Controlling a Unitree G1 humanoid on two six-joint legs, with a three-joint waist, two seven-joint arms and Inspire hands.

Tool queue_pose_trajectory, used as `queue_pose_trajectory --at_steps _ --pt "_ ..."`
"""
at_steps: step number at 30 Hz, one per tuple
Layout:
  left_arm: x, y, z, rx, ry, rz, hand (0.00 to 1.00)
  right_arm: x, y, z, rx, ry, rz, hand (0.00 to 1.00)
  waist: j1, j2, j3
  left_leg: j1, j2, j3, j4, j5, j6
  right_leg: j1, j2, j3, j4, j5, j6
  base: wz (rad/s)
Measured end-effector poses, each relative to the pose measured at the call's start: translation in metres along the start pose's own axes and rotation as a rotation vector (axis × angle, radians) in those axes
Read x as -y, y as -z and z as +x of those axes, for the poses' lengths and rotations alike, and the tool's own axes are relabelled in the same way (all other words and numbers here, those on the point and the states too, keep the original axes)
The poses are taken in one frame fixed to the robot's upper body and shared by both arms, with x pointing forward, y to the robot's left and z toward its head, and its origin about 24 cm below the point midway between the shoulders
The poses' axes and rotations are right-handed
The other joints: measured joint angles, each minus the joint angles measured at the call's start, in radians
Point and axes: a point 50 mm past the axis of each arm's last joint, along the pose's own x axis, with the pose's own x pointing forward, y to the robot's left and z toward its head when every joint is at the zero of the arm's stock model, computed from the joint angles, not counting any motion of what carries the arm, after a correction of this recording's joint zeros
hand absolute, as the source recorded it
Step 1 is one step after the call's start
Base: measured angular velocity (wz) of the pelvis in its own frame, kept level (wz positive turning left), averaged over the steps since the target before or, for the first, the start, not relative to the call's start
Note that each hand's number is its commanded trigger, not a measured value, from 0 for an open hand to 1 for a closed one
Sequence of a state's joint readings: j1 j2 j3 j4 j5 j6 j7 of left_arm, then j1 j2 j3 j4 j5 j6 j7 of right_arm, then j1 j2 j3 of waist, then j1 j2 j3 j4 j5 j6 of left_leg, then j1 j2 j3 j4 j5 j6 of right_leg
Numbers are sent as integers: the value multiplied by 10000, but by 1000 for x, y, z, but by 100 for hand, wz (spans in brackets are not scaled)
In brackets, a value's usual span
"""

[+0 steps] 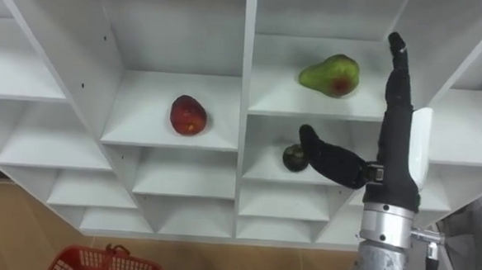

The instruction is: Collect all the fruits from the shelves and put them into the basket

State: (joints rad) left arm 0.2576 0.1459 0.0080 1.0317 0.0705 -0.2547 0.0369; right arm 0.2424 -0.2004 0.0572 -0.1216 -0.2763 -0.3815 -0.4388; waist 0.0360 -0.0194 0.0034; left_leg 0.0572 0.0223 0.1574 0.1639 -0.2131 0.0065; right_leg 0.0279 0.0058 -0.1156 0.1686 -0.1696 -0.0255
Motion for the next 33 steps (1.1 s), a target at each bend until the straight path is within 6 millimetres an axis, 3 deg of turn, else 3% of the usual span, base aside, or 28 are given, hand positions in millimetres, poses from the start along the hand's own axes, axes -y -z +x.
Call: queue_pose_trajectory --at_steps 1,11,16,33 --pt "0 0 0 -44 30 -4 100 -1 2 0 -60 -93 -25 0 0 -8 36 57 -2 -34 -1 0 0 68 -15 -4 -14 -1 0 0" --pt "-1 -2 1 -13 47 -58 100 -4 7 3 -209 -395 -98 0 -2 -34 37 84 -4 -72 3 1 0 112 -2 -1 1 -2 1 0" --pt "-1 -3 2 -29 17 -48 100 -3 19 5 -732 -404 -53 0 -10 -158 66 172 -26 -199 6 3 4 241 -20 -109 -34 -3 3 5" --pt "-6 6 -1 -417 -90 31 100 9 14 29 -325 76 184 0 14 -327 -9 399 -30 -342 3 2 2 603 -22 -259 -158 -1 1 2"
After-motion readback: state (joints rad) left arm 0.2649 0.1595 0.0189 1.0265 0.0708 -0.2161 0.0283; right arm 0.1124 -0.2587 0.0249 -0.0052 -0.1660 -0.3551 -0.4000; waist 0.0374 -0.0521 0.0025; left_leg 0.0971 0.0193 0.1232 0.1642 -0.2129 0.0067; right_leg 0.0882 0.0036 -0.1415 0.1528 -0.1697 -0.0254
